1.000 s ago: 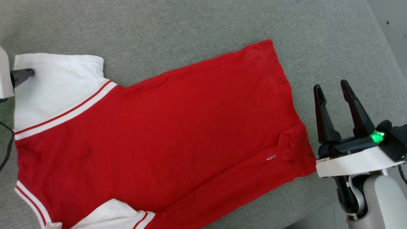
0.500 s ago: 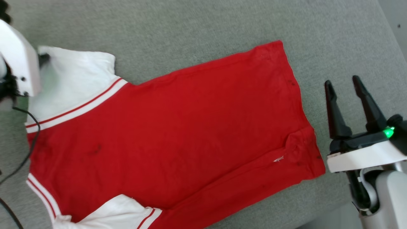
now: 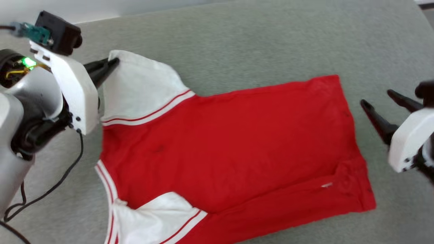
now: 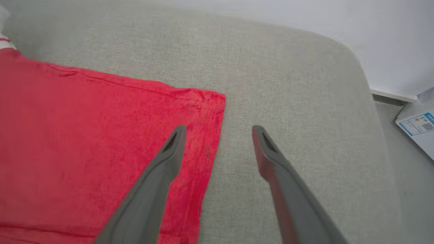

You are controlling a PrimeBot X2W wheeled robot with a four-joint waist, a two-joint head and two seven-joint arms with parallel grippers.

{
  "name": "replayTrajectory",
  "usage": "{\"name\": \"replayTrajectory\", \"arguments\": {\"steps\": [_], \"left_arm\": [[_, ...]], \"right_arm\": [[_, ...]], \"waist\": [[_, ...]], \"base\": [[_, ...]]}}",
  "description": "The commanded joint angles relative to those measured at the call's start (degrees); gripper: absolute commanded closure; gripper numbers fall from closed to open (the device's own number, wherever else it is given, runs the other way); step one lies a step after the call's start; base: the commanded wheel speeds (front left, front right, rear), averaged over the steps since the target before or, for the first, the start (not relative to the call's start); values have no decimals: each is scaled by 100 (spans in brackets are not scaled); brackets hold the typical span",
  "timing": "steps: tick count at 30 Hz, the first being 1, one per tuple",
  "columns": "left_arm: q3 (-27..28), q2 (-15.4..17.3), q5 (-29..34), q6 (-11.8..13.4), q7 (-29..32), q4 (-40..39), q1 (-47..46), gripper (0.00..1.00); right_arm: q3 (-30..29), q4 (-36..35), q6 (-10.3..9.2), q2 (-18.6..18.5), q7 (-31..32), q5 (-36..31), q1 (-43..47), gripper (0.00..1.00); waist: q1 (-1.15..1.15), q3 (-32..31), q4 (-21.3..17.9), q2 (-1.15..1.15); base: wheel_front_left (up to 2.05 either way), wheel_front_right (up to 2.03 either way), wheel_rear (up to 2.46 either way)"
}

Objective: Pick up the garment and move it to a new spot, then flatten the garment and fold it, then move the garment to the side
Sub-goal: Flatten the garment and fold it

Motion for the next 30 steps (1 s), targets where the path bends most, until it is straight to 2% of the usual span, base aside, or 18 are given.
{"name": "replayTrajectory", "arguments": {"steps": [1,7,12,22,29,30], "left_arm": [[-9,43,24,-4,-81,-181,107,100],[-1,60,37,49,-331,-1054,360,100],[-93,-88,87,154,-408,-1594,477,100],[-308,-335,354,261,-535,-2202,531,100],[-409,-375,388,263,-630,-2252,636,100],[-412,-368,389,261,-636,-2257,663,100]], "right_arm": [[18,35,-4,-186,344,92,-188,0],[-32,423,-4,-589,2005,375,-904,0],[75,940,-4,-732,2780,170,-1395,0],[510,1766,-4,-766,2972,-109,-1725,0],[897,2394,-2,-616,2841,76,-1295,0],[955,2458,3,-587,2825,127,-1250,52]], "waist": [[0,-34,238,0],[0,195,669,0],[0,386,1026,0],[0,737,1544,0],[0,803,1735,0],[0,808,1743,0]], "base": [[0,0,0],[0,0,0],[0,0,0],[0,0,0],[0,0,0],[0,0,0]]}}
